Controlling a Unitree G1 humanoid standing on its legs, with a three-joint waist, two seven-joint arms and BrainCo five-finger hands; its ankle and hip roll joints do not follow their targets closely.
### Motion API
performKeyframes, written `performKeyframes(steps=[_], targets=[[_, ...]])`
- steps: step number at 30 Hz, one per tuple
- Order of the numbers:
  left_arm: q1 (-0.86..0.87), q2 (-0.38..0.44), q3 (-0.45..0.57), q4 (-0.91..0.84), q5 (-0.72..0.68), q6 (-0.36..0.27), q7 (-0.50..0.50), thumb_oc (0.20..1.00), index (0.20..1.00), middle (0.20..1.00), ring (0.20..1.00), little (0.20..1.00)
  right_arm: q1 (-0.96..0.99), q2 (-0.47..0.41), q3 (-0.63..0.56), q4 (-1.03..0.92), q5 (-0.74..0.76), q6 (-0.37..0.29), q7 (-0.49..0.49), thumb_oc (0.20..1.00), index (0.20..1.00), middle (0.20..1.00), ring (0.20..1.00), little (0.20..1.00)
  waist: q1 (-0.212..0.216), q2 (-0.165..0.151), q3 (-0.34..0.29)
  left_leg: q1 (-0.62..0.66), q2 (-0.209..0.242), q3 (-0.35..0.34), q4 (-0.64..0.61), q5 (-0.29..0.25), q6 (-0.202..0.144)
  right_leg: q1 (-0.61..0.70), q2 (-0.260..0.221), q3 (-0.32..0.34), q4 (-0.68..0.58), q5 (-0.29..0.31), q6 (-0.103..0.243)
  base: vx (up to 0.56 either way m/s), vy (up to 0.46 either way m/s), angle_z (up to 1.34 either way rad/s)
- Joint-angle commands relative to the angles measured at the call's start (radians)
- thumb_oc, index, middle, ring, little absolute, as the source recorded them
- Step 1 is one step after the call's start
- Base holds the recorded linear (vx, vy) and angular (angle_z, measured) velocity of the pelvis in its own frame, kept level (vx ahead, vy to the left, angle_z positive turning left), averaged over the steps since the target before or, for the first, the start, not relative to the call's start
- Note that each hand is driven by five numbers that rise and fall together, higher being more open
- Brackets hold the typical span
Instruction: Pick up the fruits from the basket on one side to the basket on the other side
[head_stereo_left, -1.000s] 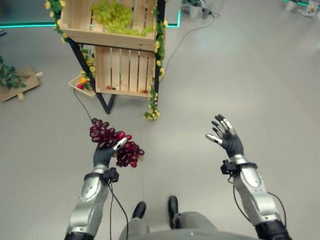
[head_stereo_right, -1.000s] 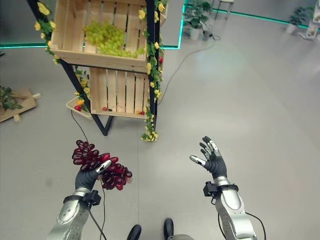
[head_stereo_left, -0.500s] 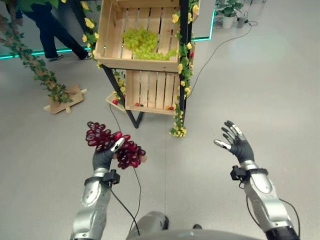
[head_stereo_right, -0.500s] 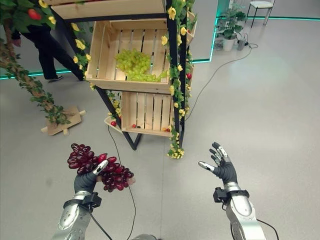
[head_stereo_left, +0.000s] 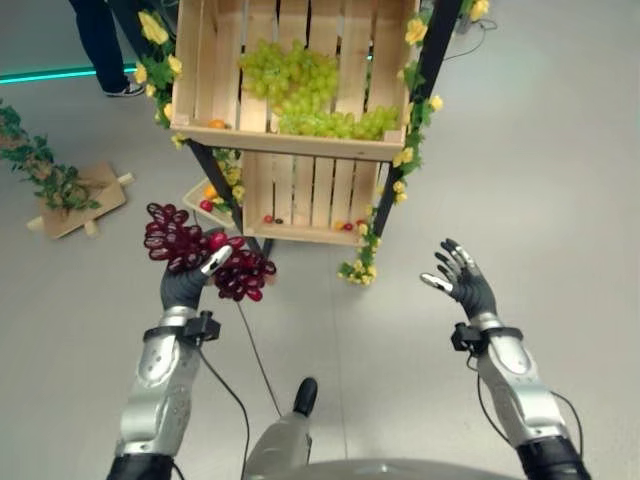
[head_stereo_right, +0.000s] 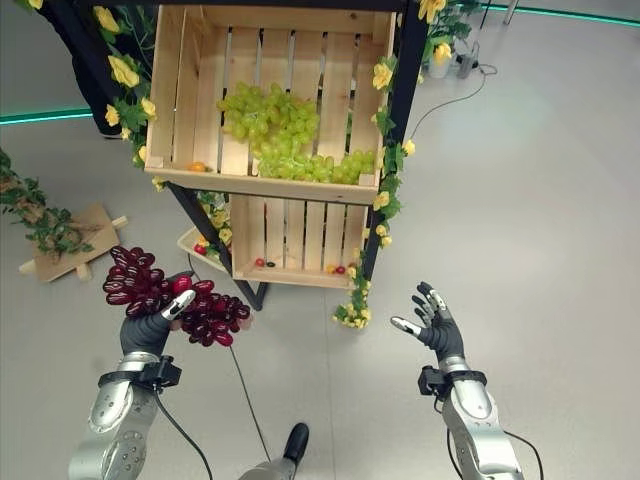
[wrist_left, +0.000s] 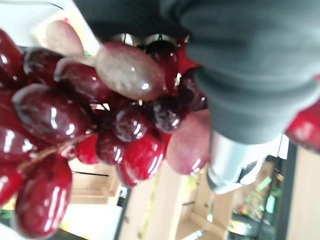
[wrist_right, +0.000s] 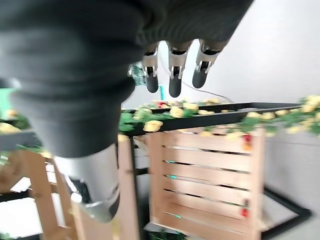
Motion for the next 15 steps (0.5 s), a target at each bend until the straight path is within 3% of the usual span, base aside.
performKeyframes(steps=[1, 4, 15], targets=[[-0.035, 0.02, 0.054, -0.092, 0.008, -0.076, -0.004, 0.2, 0.2, 0.2, 0.2, 0.2, -0.008, -0.023, 0.022, 0.017, -0.006, -0.018, 0.008, 1.0, 1.0, 1.0, 1.0, 1.0, -0.008, 0.003, -0.074, 0.086, 0.098, 0.026, -0.068, -0.111, -0.014, -0.03, 0.037, -0.052, 0.065, -0.031, 0.007, 0.0, 0.065, -0.49], [-0.117, 0.079, 0.05, -0.071, 0.001, -0.084, 0.006, 0.2, 0.2, 0.2, 0.2, 0.2, -0.029, -0.021, 0.046, 0.055, -0.005, -0.007, 0.017, 1.0, 1.0, 1.0, 1.0, 1.0, -0.021, -0.008, -0.071, 0.11, 0.107, 0.048, -0.083, -0.118, -0.014, -0.033, 0.037, -0.067, 0.072, -0.026, 0.018, 0.0, 0.071, -0.61], [-0.382, 0.29, -0.022, -0.014, -0.114, -0.093, 0.027, 0.2, 0.2, 0.2, 0.2, 0.2, -0.035, -0.029, 0.1, 0.162, 0.0, 0.025, 0.024, 1.0, 1.0, 1.0, 1.0, 1.0, -0.045, -0.031, -0.082, 0.11, 0.098, 0.069, -0.081, -0.11, -0.014, -0.004, 0.026, -0.073, -0.006, -0.008, 0.013, 0.01, 0.026, -0.03]])
